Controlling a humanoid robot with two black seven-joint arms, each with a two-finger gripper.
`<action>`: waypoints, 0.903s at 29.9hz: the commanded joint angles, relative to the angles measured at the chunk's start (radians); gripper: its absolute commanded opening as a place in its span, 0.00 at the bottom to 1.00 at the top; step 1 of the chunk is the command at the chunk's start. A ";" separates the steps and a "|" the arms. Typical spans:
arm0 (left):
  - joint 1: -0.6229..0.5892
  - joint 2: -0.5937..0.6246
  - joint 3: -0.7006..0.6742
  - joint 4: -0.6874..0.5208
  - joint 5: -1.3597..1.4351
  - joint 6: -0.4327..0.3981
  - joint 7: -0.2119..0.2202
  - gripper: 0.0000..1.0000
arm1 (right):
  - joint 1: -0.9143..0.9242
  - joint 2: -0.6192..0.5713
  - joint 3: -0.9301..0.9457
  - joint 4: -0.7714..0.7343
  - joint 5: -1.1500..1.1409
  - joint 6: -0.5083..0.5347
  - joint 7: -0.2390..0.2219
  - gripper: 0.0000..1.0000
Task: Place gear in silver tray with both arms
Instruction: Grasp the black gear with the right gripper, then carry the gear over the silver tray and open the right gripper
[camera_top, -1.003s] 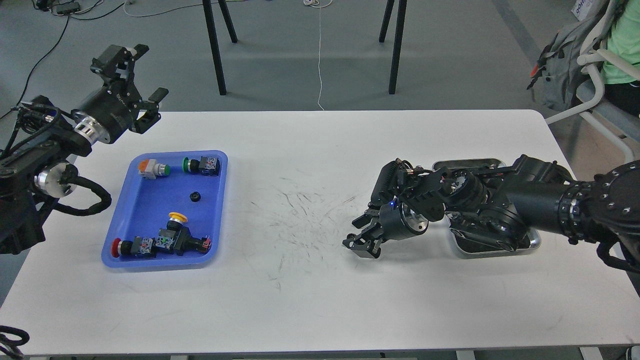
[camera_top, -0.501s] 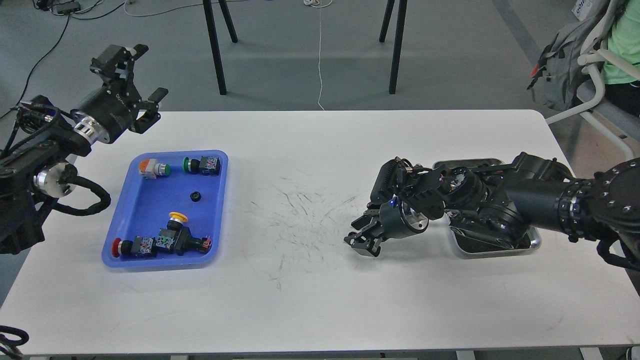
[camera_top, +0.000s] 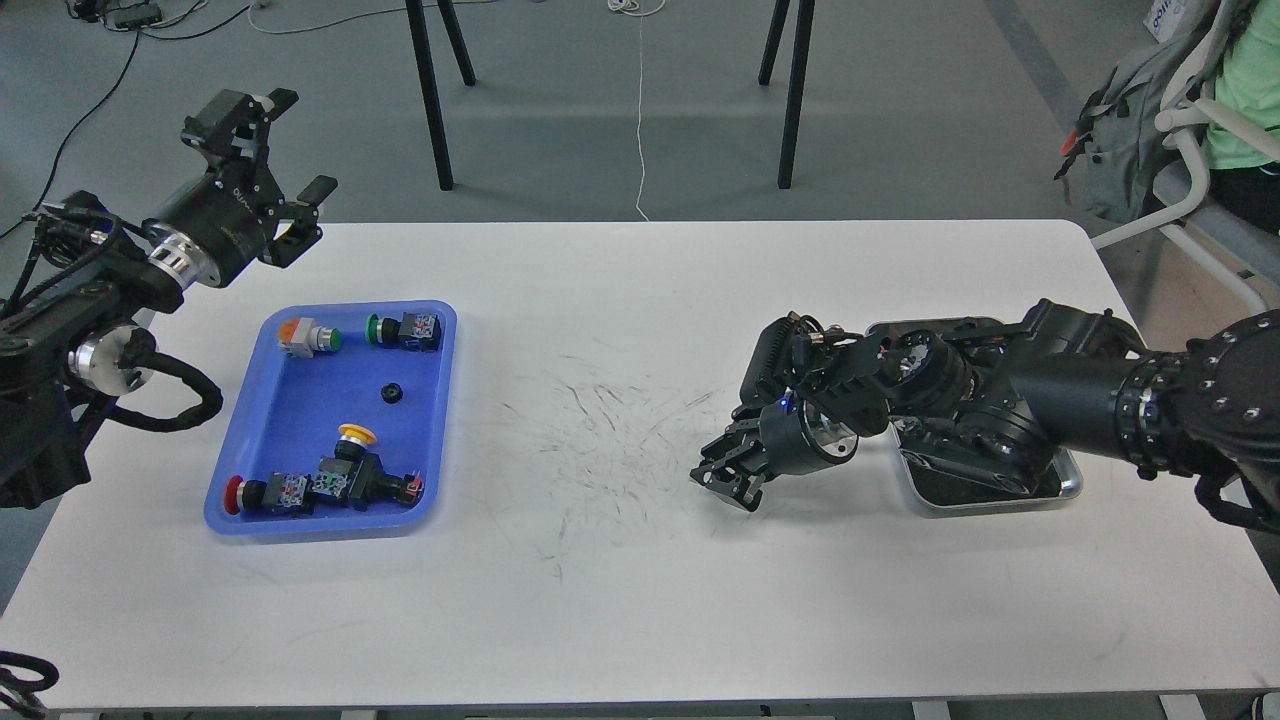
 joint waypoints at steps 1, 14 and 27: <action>0.002 -0.004 0.001 0.000 0.000 0.000 0.000 1.00 | 0.003 0.000 -0.002 -0.002 -0.001 0.000 -0.001 0.12; 0.003 -0.008 0.003 0.002 0.000 0.000 0.000 1.00 | 0.026 -0.057 0.011 -0.045 0.012 0.000 -0.001 0.02; 0.008 -0.011 0.011 0.000 0.002 0.000 0.000 1.00 | 0.029 -0.267 0.095 -0.050 0.021 -0.003 -0.001 0.02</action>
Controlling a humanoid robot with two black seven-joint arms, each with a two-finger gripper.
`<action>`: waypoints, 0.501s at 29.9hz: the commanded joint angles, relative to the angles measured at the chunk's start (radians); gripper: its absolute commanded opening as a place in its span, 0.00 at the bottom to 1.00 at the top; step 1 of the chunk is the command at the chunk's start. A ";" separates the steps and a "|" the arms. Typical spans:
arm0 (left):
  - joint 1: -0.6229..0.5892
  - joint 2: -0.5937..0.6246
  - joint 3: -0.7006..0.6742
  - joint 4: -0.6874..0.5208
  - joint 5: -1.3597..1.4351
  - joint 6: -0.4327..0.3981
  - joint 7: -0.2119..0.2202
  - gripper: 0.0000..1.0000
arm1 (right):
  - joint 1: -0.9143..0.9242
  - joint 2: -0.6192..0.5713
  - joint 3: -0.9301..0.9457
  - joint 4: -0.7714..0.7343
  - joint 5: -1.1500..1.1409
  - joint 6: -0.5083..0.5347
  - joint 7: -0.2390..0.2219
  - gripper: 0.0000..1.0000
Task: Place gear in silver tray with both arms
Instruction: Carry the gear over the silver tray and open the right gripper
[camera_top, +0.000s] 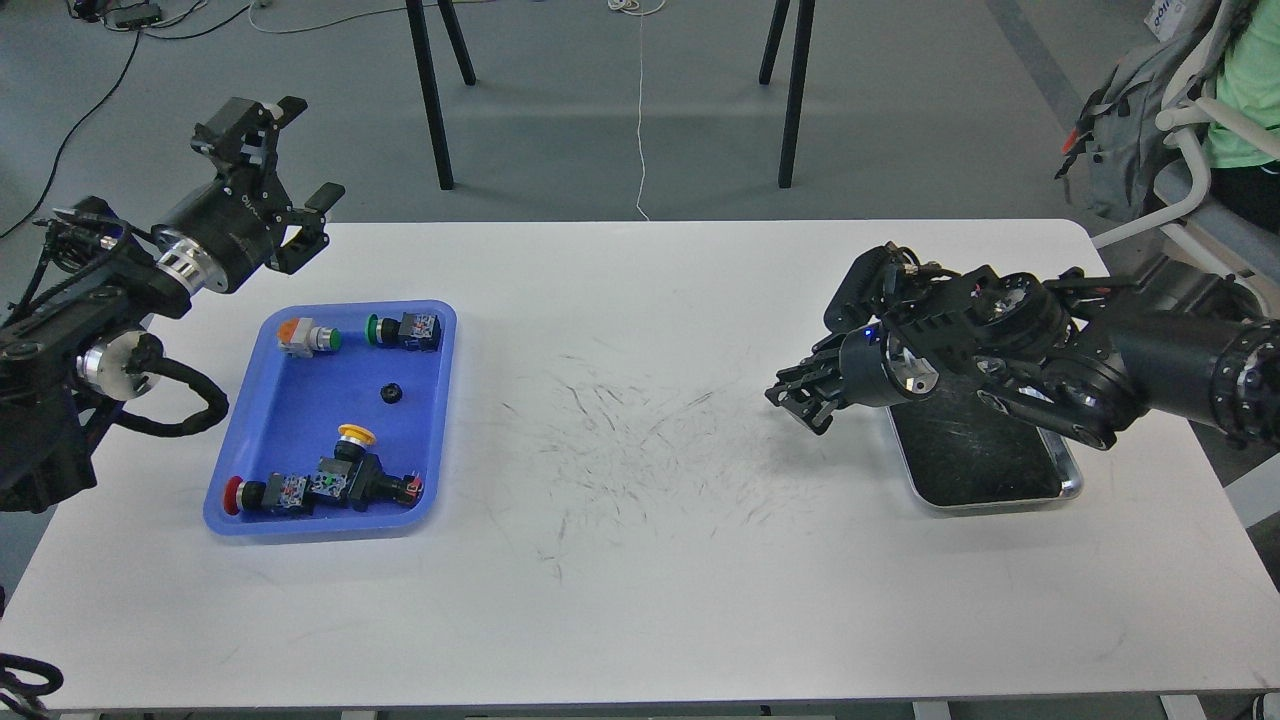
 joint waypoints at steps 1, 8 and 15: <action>0.000 0.000 0.002 -0.001 0.000 0.000 0.000 1.00 | -0.004 -0.069 0.039 -0.001 0.001 0.000 0.000 0.02; 0.006 -0.023 0.004 -0.001 0.000 0.000 0.000 1.00 | -0.062 -0.135 0.058 -0.119 0.002 -0.008 0.000 0.02; 0.014 -0.028 0.004 -0.001 0.000 0.000 0.000 1.00 | -0.174 -0.123 0.130 -0.272 0.009 -0.015 0.000 0.02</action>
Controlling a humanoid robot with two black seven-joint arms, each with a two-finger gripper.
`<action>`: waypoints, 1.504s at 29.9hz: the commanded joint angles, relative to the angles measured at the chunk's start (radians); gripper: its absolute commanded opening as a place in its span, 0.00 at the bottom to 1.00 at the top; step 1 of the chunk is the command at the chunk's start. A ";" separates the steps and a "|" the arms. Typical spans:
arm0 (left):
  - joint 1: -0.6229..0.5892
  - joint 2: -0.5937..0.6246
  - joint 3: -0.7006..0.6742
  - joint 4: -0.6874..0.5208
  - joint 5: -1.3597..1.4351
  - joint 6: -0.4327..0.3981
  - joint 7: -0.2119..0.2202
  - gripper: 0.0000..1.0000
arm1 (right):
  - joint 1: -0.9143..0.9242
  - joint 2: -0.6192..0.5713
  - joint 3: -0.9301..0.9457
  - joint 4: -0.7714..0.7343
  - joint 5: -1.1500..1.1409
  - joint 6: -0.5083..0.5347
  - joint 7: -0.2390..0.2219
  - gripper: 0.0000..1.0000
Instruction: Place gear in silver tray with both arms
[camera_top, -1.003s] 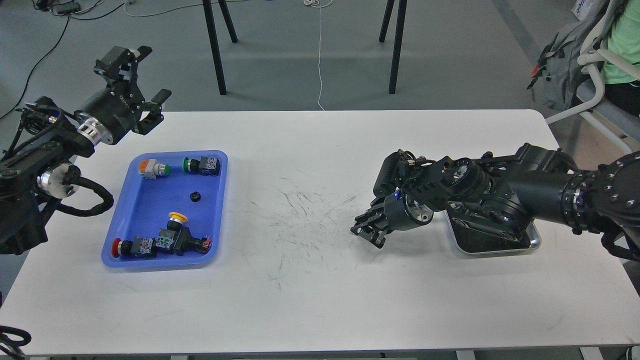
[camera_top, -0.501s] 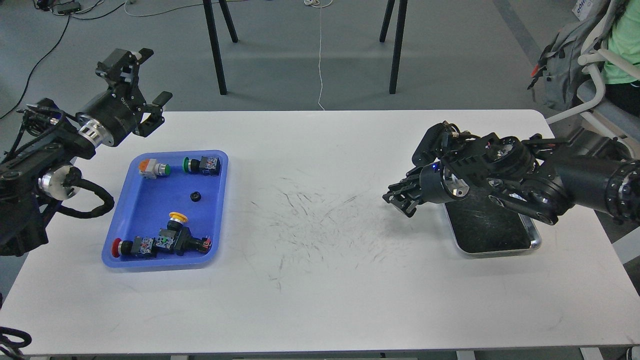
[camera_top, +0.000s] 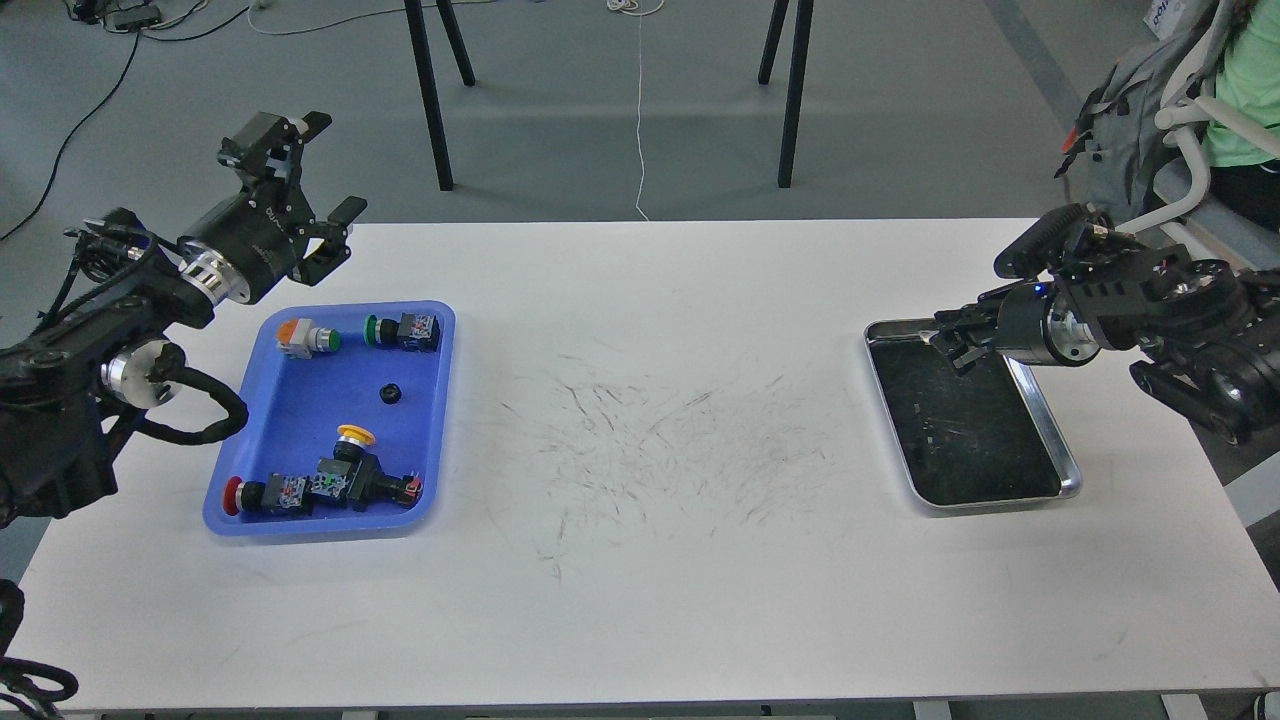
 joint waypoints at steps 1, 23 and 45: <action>0.004 0.000 0.000 0.000 0.000 0.000 0.000 1.00 | -0.054 0.009 0.030 -0.060 0.001 -0.004 0.000 0.02; 0.004 0.001 -0.002 -0.002 0.000 0.000 0.000 1.00 | -0.084 0.059 0.019 -0.066 0.001 -0.004 0.000 0.31; 0.007 0.014 -0.029 -0.017 -0.012 0.000 0.000 1.00 | -0.075 0.058 0.099 -0.065 0.168 -0.006 0.000 0.69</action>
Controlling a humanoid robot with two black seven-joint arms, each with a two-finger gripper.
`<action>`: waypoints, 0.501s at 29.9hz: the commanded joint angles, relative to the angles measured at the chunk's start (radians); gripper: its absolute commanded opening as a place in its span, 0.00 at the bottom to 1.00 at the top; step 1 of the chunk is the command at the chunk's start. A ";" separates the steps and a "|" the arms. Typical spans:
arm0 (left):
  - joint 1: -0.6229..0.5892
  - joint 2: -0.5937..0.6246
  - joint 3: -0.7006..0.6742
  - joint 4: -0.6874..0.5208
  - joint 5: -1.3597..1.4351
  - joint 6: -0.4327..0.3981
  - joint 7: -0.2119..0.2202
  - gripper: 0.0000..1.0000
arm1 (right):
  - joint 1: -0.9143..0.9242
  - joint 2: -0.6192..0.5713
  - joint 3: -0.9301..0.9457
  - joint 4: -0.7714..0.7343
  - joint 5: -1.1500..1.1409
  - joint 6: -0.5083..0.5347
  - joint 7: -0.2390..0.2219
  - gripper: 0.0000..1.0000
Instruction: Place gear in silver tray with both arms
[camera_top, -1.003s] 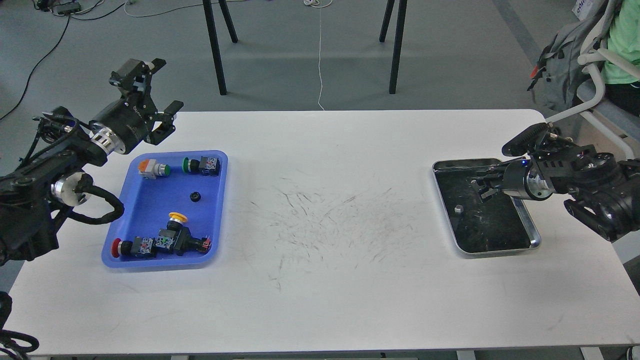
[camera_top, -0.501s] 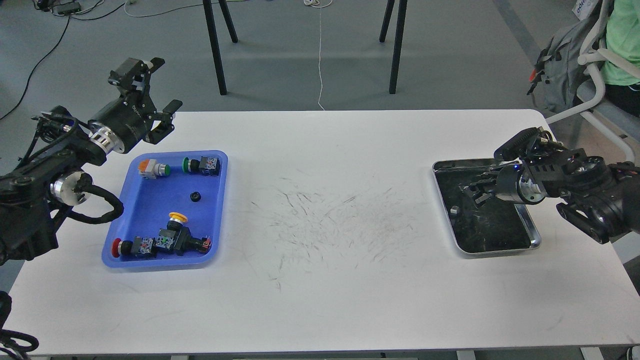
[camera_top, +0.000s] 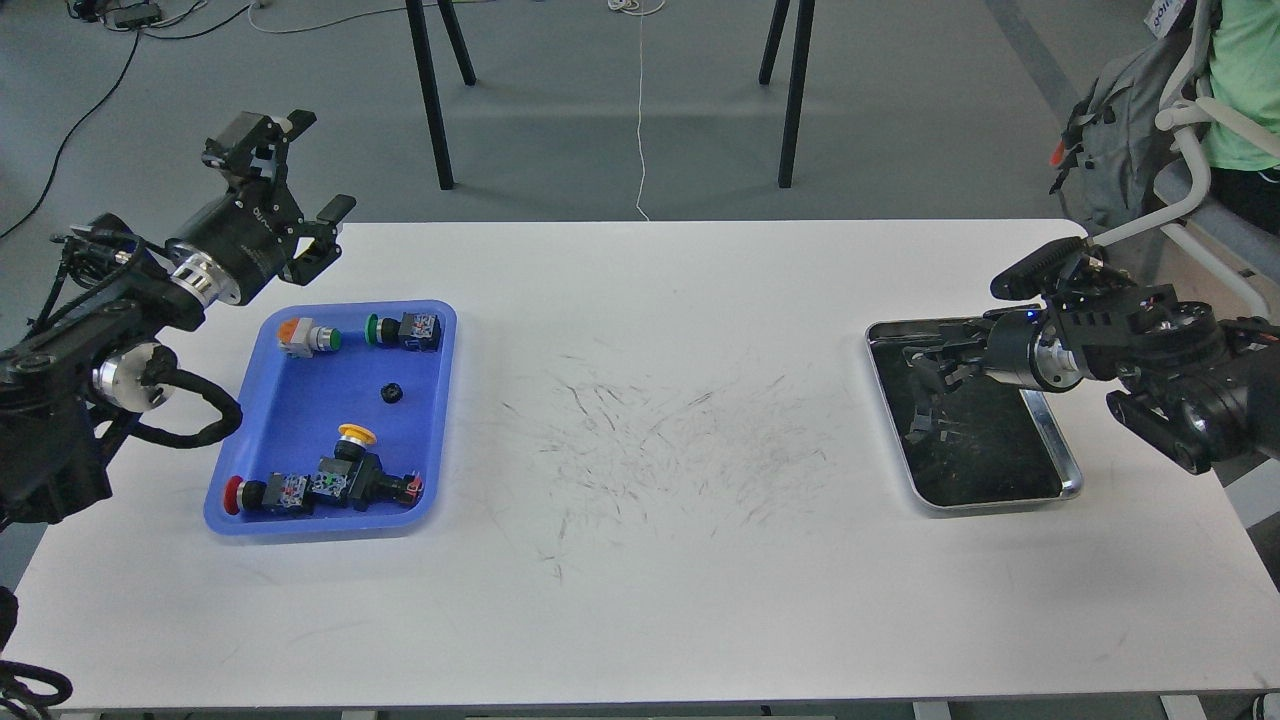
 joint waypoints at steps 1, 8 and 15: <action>-0.002 0.001 0.001 -0.001 0.002 0.000 0.000 1.00 | 0.009 0.001 0.008 0.000 0.081 0.000 0.000 0.69; 0.006 0.009 0.002 -0.030 0.008 0.000 0.000 1.00 | 0.015 0.006 0.101 -0.013 0.353 0.011 0.000 0.79; 0.014 0.018 0.057 -0.181 0.098 0.000 0.000 1.00 | 0.000 0.015 0.222 -0.017 0.535 0.002 0.000 0.84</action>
